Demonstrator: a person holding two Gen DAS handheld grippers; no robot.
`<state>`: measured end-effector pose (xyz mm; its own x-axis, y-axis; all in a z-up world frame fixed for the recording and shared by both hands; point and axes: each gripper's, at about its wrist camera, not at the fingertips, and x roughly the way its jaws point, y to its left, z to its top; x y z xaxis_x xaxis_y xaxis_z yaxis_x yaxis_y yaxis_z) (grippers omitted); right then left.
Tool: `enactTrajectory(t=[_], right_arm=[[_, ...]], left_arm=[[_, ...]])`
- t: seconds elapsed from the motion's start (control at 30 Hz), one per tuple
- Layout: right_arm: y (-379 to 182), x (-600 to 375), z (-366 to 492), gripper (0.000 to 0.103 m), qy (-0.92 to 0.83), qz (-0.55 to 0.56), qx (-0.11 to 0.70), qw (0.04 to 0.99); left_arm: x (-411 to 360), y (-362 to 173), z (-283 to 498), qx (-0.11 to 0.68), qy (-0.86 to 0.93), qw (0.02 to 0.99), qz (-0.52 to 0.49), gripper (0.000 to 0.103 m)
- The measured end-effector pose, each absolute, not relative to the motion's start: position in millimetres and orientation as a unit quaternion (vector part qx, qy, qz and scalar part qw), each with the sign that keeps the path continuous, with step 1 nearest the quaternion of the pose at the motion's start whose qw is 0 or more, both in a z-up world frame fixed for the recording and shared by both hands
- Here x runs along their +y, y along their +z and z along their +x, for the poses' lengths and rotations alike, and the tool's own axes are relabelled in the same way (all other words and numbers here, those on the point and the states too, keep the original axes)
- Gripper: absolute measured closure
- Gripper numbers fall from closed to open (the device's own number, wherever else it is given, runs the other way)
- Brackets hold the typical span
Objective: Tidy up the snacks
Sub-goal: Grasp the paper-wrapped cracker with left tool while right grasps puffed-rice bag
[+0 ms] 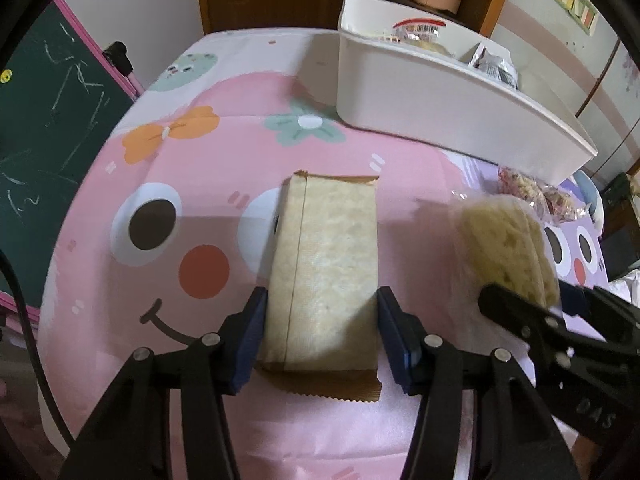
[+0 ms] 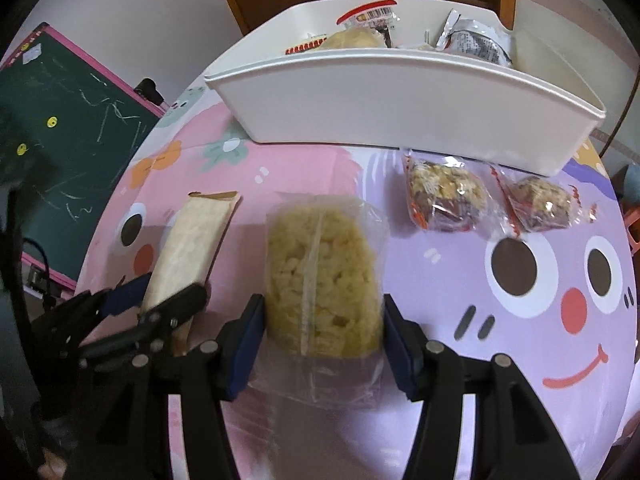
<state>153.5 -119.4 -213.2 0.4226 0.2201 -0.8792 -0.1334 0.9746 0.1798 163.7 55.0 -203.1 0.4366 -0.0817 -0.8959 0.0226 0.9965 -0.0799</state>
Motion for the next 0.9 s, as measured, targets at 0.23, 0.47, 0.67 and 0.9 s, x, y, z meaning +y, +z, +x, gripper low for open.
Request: enactTrajectory(t=[0.23,0.47,0.67,0.9], right_arm=[[-195,-126,139,0.047,0.111,0.038,0.507,0.854],[-186,-128,133,0.047,0.115,0.038,0.497,0.859],[-182,-126,130,0.047,0.119,0.037,0.489,0.863],[-163,-129,126,0.047,0.122,0.037,0.466,0.876]], left_arm=[[51,-176,154,0.495,-0.032,0.868,-0.010,0.051],[51,-170,151,0.488,-0.037,0.872,-0.013,0.051],[49,-161,146,0.468,-0.037,0.883,-0.009,0.051],[42,-122,142,0.432,-0.064,0.899,-0.016,0.051]])
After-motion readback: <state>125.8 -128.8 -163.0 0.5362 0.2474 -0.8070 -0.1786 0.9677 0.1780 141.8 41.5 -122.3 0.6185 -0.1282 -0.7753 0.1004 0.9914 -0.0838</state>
